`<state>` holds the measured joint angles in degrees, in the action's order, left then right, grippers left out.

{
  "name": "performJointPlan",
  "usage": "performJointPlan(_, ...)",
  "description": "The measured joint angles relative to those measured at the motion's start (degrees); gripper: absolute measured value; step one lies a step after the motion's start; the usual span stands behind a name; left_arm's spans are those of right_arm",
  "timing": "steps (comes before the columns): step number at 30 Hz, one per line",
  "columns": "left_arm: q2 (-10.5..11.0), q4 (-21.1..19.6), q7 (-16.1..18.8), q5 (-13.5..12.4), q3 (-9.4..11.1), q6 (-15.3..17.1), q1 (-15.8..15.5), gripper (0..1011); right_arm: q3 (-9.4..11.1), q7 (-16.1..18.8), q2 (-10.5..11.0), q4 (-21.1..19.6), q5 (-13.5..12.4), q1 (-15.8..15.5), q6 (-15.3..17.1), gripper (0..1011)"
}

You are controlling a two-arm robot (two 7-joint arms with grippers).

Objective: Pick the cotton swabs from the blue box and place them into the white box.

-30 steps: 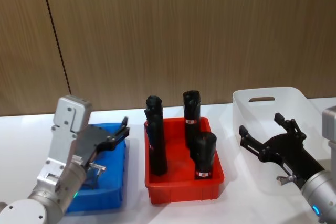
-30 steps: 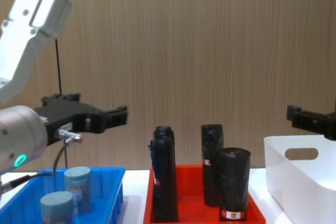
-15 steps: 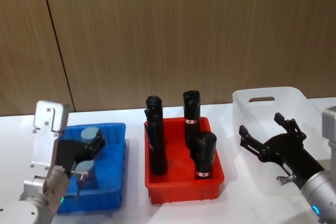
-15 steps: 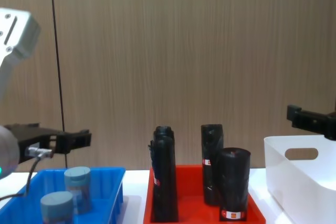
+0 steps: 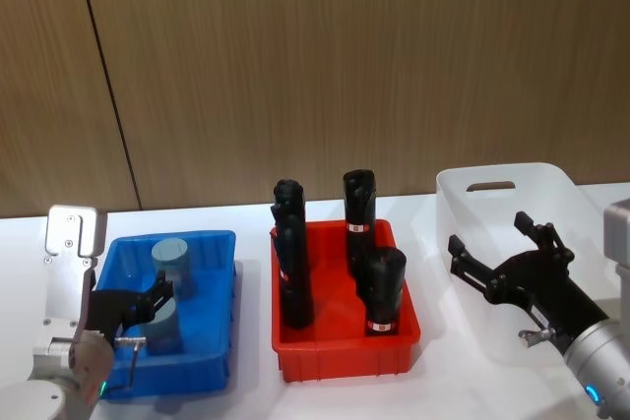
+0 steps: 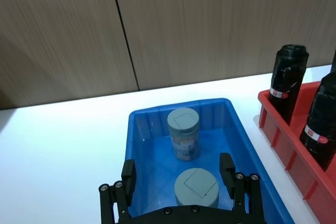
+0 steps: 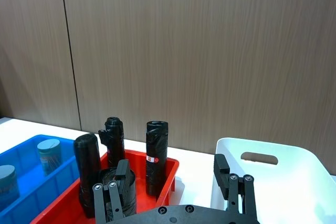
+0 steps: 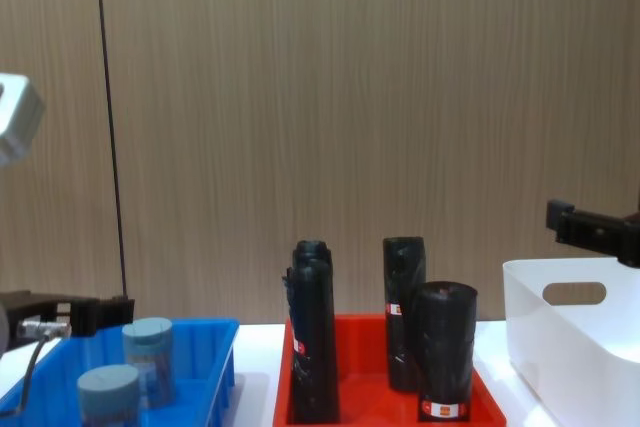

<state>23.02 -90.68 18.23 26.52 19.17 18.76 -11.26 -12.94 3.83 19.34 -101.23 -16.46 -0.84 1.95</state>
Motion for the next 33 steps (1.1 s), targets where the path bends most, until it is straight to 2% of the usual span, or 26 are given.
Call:
performJointPlan(7,-0.56,1.97,-1.06,1.03,-0.43,0.56,-0.65,1004,0.00,0.00,0.00,0.00,0.00,0.00,0.00,1001)
performJointPlan(20,-1.99,7.00,-6.11,2.31,-0.81,0.31,-2.70,1004,0.00,0.00,0.00,0.00,0.00,0.00,0.00,1001)
performJointPlan(33,-2.96,9.98,-7.07,1.79,-1.00,2.54,-4.11,1004,0.00,0.00,0.00,0.00,0.00,0.00,0.00,1001)
